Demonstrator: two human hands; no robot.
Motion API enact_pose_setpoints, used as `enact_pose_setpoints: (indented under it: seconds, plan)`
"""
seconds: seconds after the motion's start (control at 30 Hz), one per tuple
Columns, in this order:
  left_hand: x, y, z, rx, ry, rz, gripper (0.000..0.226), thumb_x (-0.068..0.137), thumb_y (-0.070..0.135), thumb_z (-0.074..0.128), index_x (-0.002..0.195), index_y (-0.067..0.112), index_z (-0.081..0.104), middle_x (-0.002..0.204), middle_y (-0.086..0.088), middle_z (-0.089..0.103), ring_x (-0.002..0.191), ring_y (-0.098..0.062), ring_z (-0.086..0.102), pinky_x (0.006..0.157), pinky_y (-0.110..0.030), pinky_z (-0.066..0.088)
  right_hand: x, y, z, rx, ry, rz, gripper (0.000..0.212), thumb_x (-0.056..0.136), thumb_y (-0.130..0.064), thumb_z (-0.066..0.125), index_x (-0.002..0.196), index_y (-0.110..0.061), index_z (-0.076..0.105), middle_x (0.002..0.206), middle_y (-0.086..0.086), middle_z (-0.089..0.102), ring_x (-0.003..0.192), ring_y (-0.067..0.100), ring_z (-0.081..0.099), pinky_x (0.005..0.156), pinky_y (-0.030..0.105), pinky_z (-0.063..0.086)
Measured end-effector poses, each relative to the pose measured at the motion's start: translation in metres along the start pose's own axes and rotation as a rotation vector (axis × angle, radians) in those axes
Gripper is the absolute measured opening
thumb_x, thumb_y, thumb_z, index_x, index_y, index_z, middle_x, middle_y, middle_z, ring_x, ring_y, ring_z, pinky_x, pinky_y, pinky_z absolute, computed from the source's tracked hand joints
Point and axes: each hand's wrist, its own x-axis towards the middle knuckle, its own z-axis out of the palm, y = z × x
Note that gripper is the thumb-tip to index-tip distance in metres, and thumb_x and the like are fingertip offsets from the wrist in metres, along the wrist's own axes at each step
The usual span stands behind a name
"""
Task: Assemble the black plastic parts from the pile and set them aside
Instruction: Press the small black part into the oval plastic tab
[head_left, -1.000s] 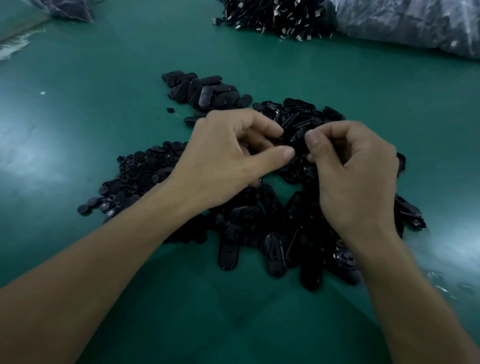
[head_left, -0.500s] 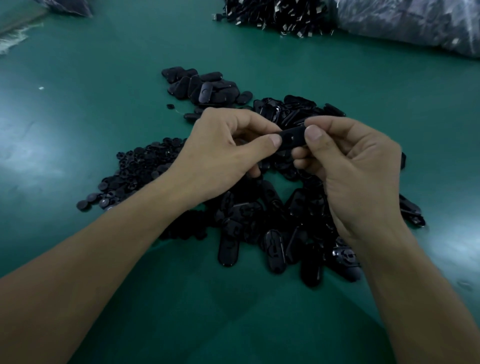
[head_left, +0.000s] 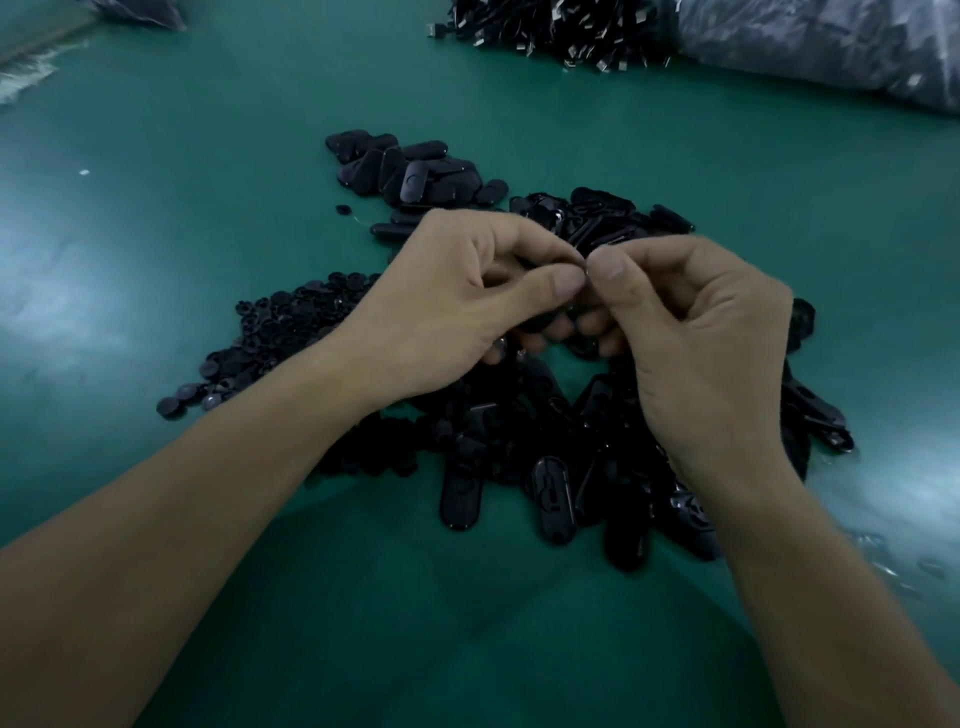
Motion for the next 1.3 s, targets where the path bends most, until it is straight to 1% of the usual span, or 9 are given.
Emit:
enact_pose_setpoints:
  seconds: [0.1,0.2,0.37,0.53,0.7,0.9,1.13,1.2,1.3]
  plan:
    - [0.006,-0.005,-0.006,-0.059,0.208,-0.016,0.005,0.1,0.02,0.061,0.095,0.023,0.061,0.082,0.003,0.077,0.069,-0.012,0.073,0.051,-0.022,0.054,-0.001,0.001,0.002,-0.196,0.0,-0.089,0.014,0.097,-0.028,0.066,0.085,-0.035,0.067,0.076,-0.01,0.071,0.063,0.005,0.064,0.058,0.016,0.049]
    - [0.011,-0.012,-0.015,-0.096,0.46,0.002,0.008,0.098,0.023,0.065,0.091,0.021,0.06,0.089,0.0,0.077,0.08,-0.015,0.072,0.064,-0.028,0.058,-0.005,0.002,0.007,-0.345,-0.18,-0.102,0.011,0.094,-0.021,0.069,0.092,-0.031,0.072,0.081,-0.017,0.069,0.075,0.002,0.064,0.069,0.013,0.05]
    - [0.015,-0.015,-0.026,-0.19,0.679,0.039,0.013,0.09,0.022,0.073,0.081,0.024,0.065,0.073,0.009,0.067,0.067,-0.004,0.062,0.062,-0.024,0.054,-0.003,-0.01,0.025,-0.669,-0.508,-0.18,0.017,0.095,-0.031,0.065,0.109,-0.026,0.072,0.095,-0.01,0.06,0.096,0.012,0.055,0.085,0.037,0.05]
    - [0.017,-0.018,-0.027,-0.223,0.701,0.001,0.019,0.088,0.013,0.074,0.082,0.019,0.058,0.072,-0.004,0.067,0.064,-0.012,0.065,0.062,-0.025,0.056,0.0,-0.03,0.051,-0.819,-0.695,-0.226,0.026,0.095,-0.043,0.061,0.115,-0.029,0.07,0.1,-0.003,0.053,0.106,0.02,0.049,0.085,0.038,0.046]
    - [0.019,-0.022,-0.028,-0.166,0.7,-0.03,0.014,0.089,0.009,0.071,0.096,0.017,0.061,0.078,-0.003,0.068,0.066,-0.009,0.067,0.064,-0.023,0.054,0.003,-0.032,0.066,-0.908,-0.745,-0.22,0.026,0.092,-0.04,0.065,0.101,-0.016,0.065,0.096,0.0,0.049,0.101,0.023,0.052,0.081,0.035,0.046]
    - [0.019,-0.022,-0.027,-0.102,0.687,-0.022,0.011,0.088,0.012,0.069,0.093,0.022,0.07,0.07,0.005,0.07,0.066,-0.009,0.066,0.065,-0.023,0.054,0.0,-0.026,0.066,-0.857,-0.7,-0.162,0.01,0.095,-0.026,0.066,0.101,-0.018,0.068,0.098,0.0,0.062,0.091,0.019,0.056,0.079,0.036,0.052]
    - [0.017,-0.02,-0.023,-0.088,0.654,-0.021,0.01,0.086,0.013,0.071,0.092,0.02,0.071,0.07,0.004,0.071,0.066,-0.012,0.067,0.064,-0.023,0.053,-0.003,-0.021,0.063,-0.828,-0.675,-0.236,0.01,0.099,-0.024,0.06,0.099,-0.015,0.062,0.098,0.001,0.058,0.094,0.023,0.053,0.078,0.035,0.047]
    - [0.017,-0.02,-0.022,-0.09,0.649,-0.026,0.01,0.085,0.013,0.071,0.092,0.019,0.071,0.07,0.004,0.071,0.066,-0.012,0.066,0.062,-0.023,0.053,-0.003,-0.021,0.061,-0.746,-0.645,-0.221,0.013,0.101,-0.026,0.056,0.097,-0.013,0.057,0.097,0.001,0.059,0.09,0.024,0.054,0.075,0.038,0.045]
    - [0.017,-0.019,-0.022,-0.101,0.634,-0.019,0.01,0.084,0.012,0.071,0.09,0.02,0.07,0.067,0.006,0.07,0.066,-0.012,0.066,0.063,-0.025,0.054,0.002,-0.022,0.048,-0.535,-0.574,-0.066,0.013,0.102,-0.028,0.054,0.096,-0.017,0.056,0.086,-0.001,0.062,0.074,0.021,0.058,0.066,0.045,0.049]
